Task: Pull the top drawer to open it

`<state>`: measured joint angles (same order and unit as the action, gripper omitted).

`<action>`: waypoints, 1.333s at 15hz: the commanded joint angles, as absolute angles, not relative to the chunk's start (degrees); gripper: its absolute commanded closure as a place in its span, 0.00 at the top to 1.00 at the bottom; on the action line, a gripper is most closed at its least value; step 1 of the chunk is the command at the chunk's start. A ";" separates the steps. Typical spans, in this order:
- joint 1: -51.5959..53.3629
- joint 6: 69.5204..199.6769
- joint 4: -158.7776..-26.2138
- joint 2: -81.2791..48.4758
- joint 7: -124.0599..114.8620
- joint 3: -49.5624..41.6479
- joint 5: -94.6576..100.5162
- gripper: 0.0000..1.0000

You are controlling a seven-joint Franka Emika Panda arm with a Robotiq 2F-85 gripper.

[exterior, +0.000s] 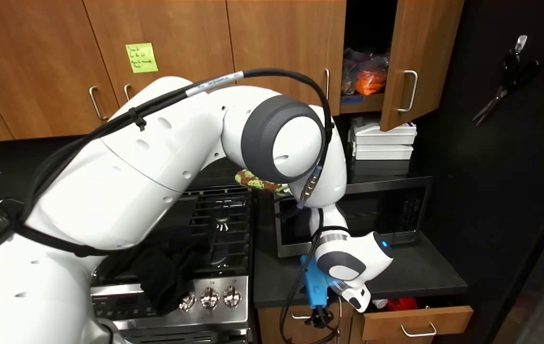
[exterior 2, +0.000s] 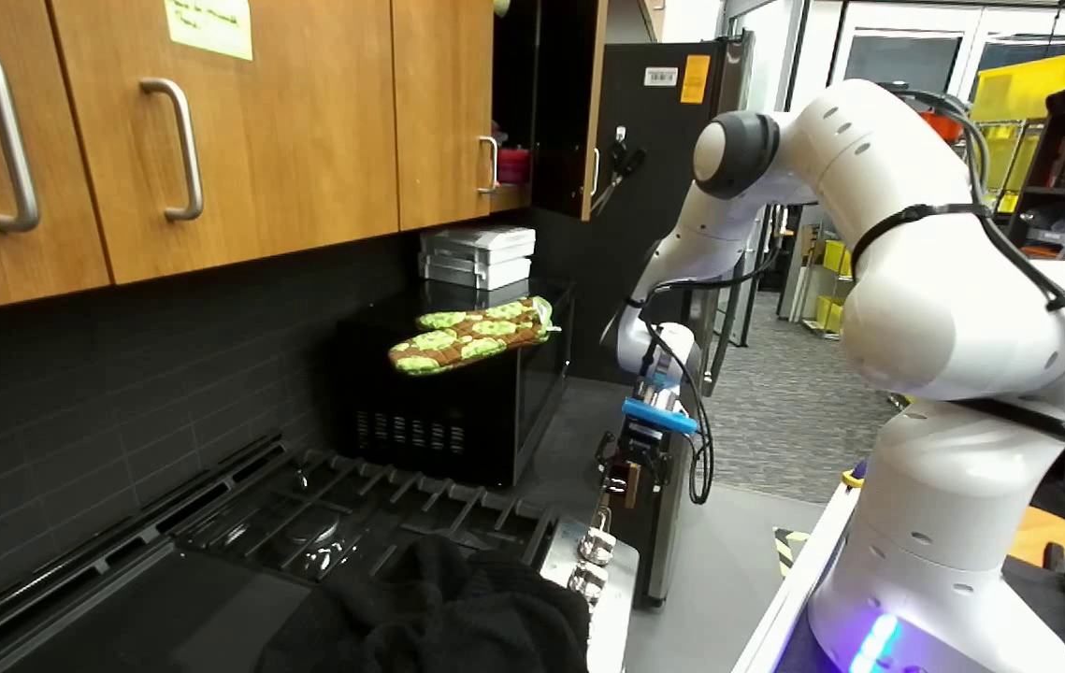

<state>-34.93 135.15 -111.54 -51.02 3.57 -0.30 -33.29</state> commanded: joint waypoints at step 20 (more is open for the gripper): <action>-30.69 154.66 -112.45 -61.53 4.00 -2.75 -46.87 1.00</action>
